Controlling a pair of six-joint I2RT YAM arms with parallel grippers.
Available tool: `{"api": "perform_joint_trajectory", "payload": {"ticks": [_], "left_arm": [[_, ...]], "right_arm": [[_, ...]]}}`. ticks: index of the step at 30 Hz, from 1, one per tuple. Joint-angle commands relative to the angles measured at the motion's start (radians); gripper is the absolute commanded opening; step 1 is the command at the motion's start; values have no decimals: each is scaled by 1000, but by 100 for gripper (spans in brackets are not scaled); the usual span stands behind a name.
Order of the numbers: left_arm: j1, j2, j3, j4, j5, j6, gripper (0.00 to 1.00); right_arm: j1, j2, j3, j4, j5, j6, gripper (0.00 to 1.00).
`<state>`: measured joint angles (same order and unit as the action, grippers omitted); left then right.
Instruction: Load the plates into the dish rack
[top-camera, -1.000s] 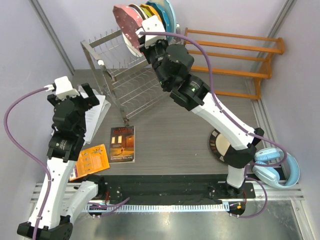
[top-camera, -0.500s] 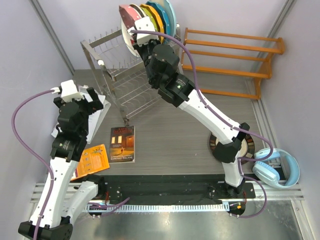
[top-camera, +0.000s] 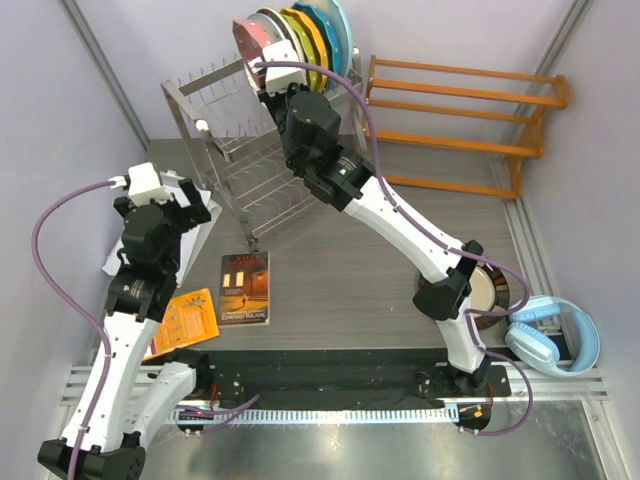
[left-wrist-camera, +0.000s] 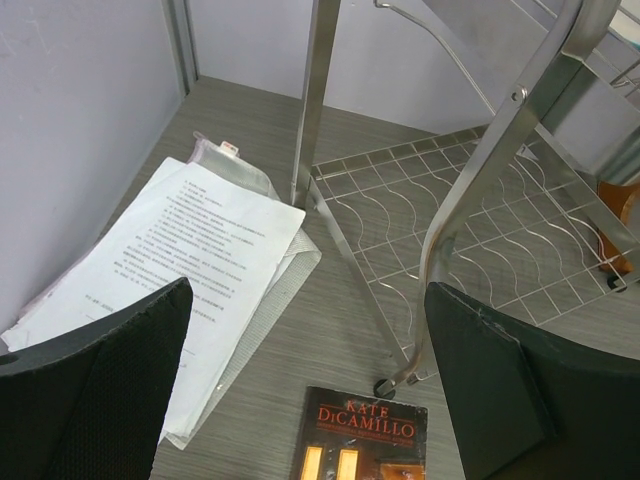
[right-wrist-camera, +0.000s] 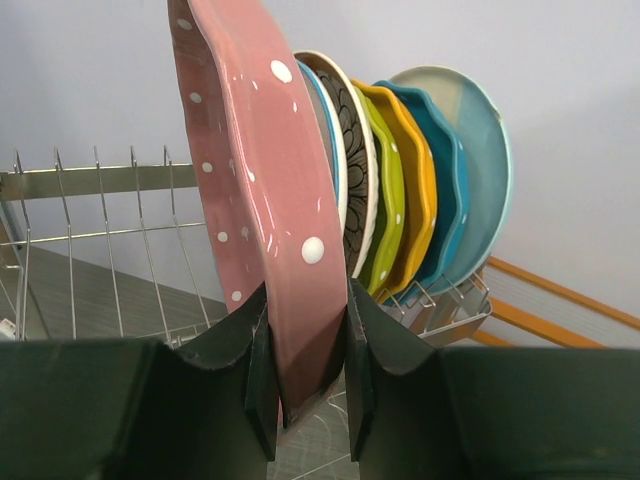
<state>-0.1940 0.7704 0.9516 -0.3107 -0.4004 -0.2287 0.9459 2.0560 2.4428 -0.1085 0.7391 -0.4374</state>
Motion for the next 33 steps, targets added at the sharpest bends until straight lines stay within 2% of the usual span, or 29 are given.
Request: {"api": "perform_joint_trajectory", "payload": {"ticks": [1, 16, 28, 30, 31, 33], "left_arm": [[7, -3, -10, 33, 0, -12, 99], [7, 40, -24, 45, -3, -6, 99], [7, 73, -16, 35, 14, -12, 100], [7, 79, -13, 29, 23, -11, 100], [7, 79, -5, 25, 28, -11, 99], [7, 81, -2, 22, 29, -8, 99]], "right_arm": [[-33, -10, 94, 124, -10, 80, 1], [-79, 88, 127, 79, -132, 129, 1], [-111, 187, 171, 156, -202, 149, 1], [-113, 191, 168, 168, -196, 138, 7], [-113, 193, 168, 179, -196, 134, 21], [-113, 182, 153, 190, -201, 124, 38]]}}
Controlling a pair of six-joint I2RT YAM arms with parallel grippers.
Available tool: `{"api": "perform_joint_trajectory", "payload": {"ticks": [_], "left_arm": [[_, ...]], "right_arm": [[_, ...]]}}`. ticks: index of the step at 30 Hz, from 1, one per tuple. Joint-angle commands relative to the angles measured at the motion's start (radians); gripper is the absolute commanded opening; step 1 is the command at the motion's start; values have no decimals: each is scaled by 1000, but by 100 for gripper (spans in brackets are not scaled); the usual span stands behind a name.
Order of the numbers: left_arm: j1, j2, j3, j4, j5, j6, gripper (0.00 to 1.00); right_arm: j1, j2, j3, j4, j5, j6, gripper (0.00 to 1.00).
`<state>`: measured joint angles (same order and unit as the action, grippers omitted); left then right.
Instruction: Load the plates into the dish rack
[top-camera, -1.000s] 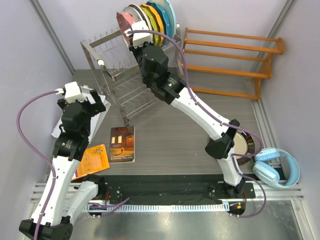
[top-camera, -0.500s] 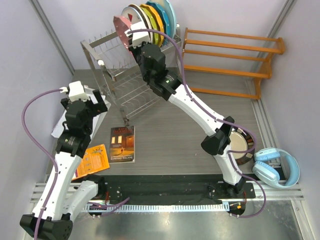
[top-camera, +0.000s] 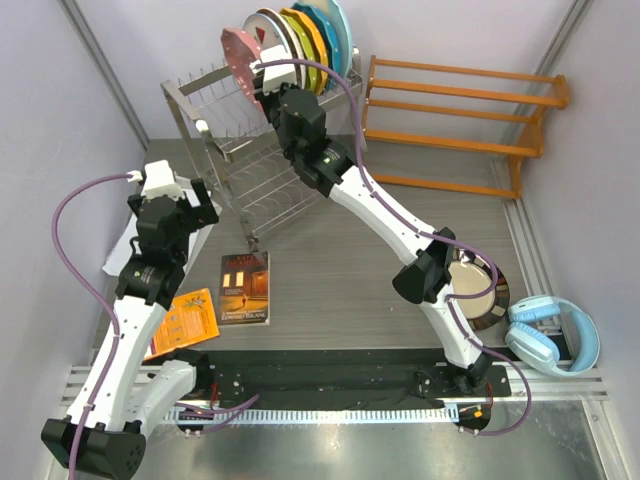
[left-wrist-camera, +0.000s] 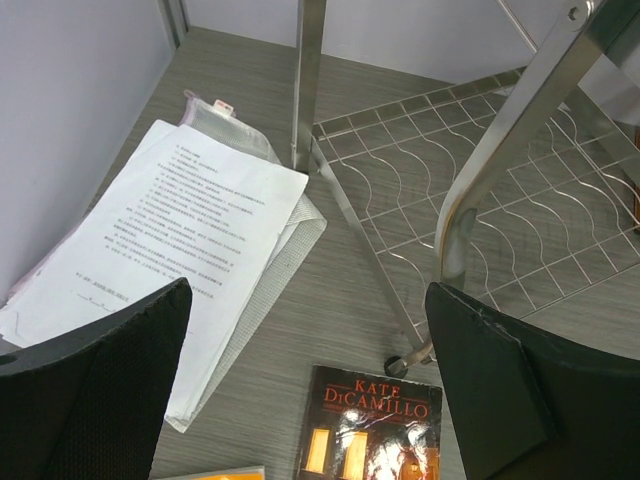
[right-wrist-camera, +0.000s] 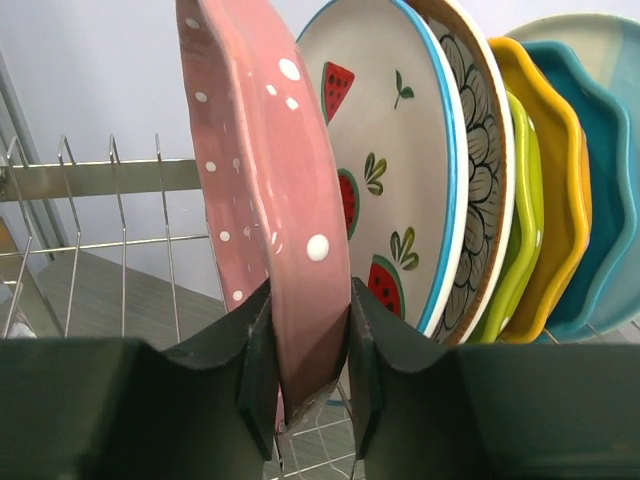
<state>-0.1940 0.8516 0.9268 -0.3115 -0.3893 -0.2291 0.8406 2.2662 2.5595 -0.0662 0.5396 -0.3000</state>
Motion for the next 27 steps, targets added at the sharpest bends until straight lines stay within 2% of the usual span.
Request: {"api": "perform_joint_trajectory", "payload": {"ticks": [1, 12, 17, 21, 23, 25, 26, 27], "left_arm": [[7, -2, 20, 23, 18, -7, 100], [7, -28, -5, 40, 79, -58, 99], [7, -65, -17, 38, 86, -46, 99], [7, -89, -17, 22, 105, -7, 100], [7, -108, -3, -24, 185, 25, 99], [7, -129, -5, -55, 281, 63, 99], [7, -140, -12, -84, 376, 76, 99], [7, -170, -22, -95, 432, 89, 98]], "right_arm": [[-8, -37, 25, 166, -3, -22, 48], [14, -171, -102, 160, 34, -54, 52], [64, -282, -176, 180, 91, -131, 53], [103, -422, -370, 233, 155, -228, 57], [106, -541, -454, 195, 210, -231, 57], [103, -653, -670, 137, 238, -231, 59], [98, -786, -875, 119, 221, -241, 62], [92, -851, -975, 21, 189, -255, 70]]}}
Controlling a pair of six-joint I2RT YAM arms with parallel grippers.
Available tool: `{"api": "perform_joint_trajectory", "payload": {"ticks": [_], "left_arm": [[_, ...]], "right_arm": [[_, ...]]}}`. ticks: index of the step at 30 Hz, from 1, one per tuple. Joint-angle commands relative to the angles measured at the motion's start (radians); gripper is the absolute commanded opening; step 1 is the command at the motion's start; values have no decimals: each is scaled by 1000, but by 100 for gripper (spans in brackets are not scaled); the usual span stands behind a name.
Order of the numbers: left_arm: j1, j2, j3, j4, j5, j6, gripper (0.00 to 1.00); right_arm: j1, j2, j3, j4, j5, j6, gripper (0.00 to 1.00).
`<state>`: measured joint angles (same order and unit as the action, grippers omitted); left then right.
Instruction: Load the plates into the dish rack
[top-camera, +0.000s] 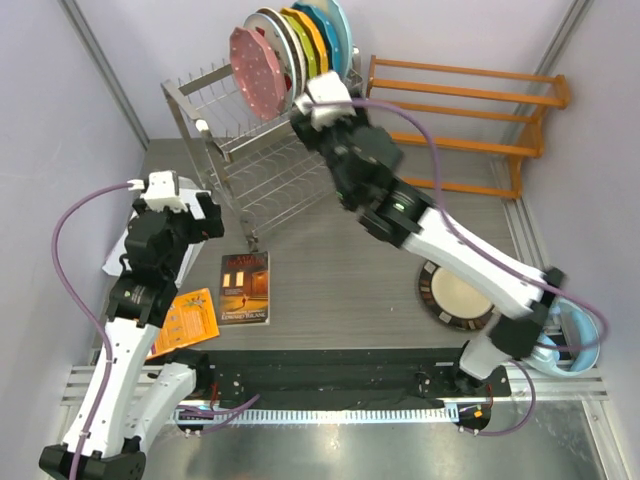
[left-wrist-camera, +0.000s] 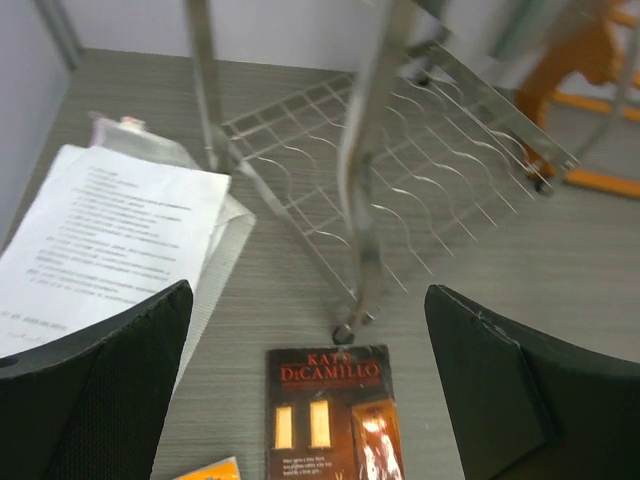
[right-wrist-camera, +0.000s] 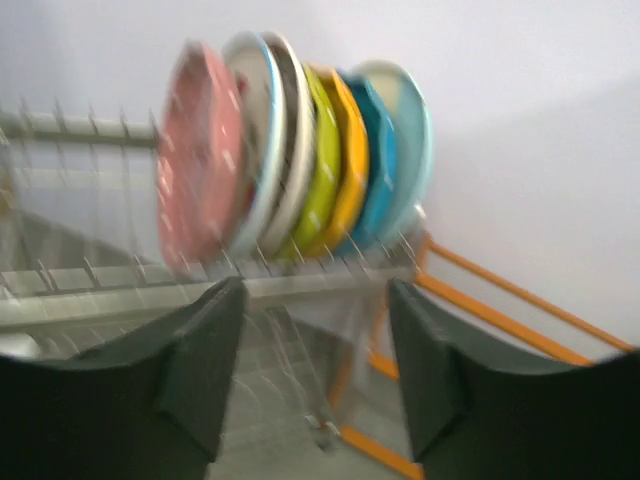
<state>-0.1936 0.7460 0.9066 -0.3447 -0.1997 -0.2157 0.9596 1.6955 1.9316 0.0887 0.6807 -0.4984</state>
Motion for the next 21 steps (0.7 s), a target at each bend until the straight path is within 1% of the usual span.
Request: {"api": "perform_joint_trajectory", "payload": {"ticks": [1, 2, 3, 4, 5, 6, 7, 8, 9, 10, 11, 12, 13, 14, 15, 16, 21], "left_arm": [[6, -79, -23, -83, 294, 79, 97], [6, -89, -29, -99, 435, 84, 96], [6, -102, -35, -115, 494, 85, 95], [5, -105, -43, -132, 555, 75, 94], [5, -105, -60, -140, 657, 67, 95], [5, -88, -61, -155, 710, 65, 94], [5, -77, -61, -184, 739, 64, 95], [3, -63, -60, -201, 755, 64, 95], [3, -39, -58, -214, 773, 70, 94], [3, -33, -60, -232, 778, 78, 95], [2, -28, -63, -232, 776, 84, 95], [2, -30, -75, -232, 773, 90, 95], [-3, -30, -81, -234, 775, 107, 94], [-7, -28, -86, -232, 775, 113, 94], [-10, -27, -93, -234, 775, 116, 94], [-20, -20, -97, -232, 775, 121, 94], [-62, 3, -98, -238, 775, 111, 94]], "right_arm": [[-65, -342, -438, -214, -8, -75, 75], [-91, -459, -585, -296, -108, -80, 79], [-131, -505, -652, -431, -154, -72, 85], [-210, -548, -707, -495, -185, -36, 87], [-257, -588, -776, -560, -241, -25, 89], [-292, -594, -801, -684, -260, -16, 90], [-323, -597, -825, -731, -277, -3, 91], [-382, -594, -857, -772, -305, 20, 91], [-407, -582, -868, -861, -393, 15, 88], [-426, -579, -882, -892, -436, 6, 85], [-452, -577, -922, -914, -473, -23, 80], [-464, -589, -947, -935, -539, -43, 77], [-469, -597, -973, -938, -556, -60, 74], [-472, -603, -1026, -939, -563, -80, 69], [-481, -608, -1054, -935, -563, -112, 67], [-486, -615, -1077, -931, -557, -127, 65], [-556, -658, -1212, -886, -555, -222, 65]]}}
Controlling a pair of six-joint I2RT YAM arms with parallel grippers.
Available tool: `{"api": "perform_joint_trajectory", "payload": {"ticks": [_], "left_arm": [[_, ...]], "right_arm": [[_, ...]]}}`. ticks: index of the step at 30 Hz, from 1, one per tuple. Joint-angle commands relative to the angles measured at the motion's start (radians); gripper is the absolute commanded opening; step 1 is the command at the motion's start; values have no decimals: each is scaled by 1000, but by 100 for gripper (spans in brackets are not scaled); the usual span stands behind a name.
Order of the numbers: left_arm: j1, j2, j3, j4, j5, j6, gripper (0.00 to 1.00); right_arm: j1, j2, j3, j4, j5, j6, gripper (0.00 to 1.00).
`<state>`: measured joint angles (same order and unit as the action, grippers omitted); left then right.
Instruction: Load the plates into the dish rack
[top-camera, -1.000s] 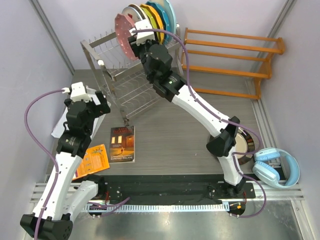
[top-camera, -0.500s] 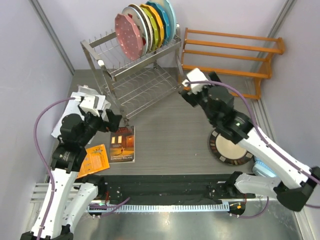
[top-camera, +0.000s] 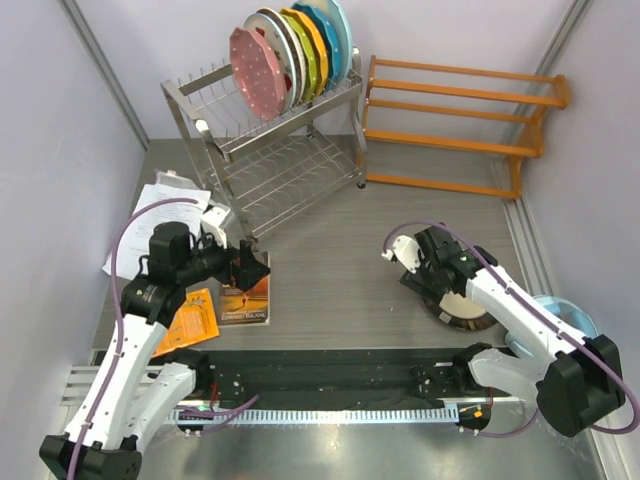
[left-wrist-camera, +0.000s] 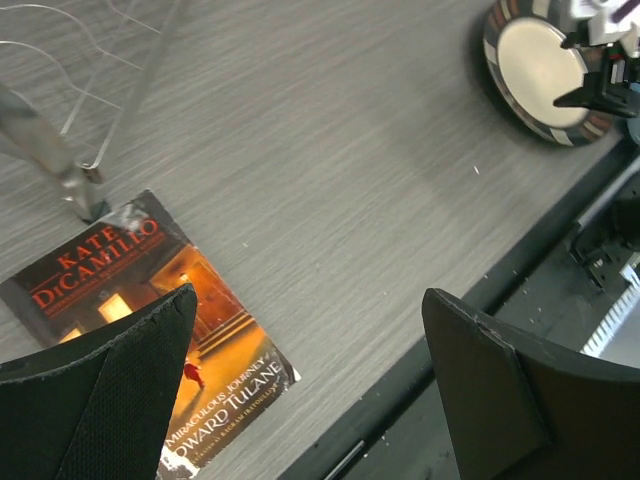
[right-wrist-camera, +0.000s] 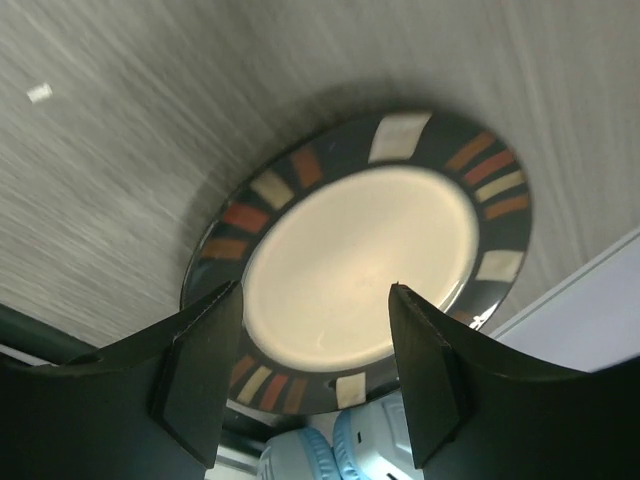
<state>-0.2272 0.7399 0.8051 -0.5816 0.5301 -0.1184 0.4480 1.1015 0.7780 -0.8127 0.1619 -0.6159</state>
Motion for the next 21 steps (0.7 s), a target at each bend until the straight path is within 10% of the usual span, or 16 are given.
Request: {"api": "perform_joint_trajectory", "payload": {"ticks": [1, 10, 21], "left_arm": [[-44, 10, -1, -1, 47, 14, 93], [-119, 88, 12, -7, 71, 54, 93], [-236, 173, 29, -34, 70, 112, 91]], "right_arm": [[-64, -69, -77, 23, -38, -137, 65], [-216, -45, -203, 150, -70, -254, 63], [-325, 170, -187, 299, -202, -332, 16]]}}
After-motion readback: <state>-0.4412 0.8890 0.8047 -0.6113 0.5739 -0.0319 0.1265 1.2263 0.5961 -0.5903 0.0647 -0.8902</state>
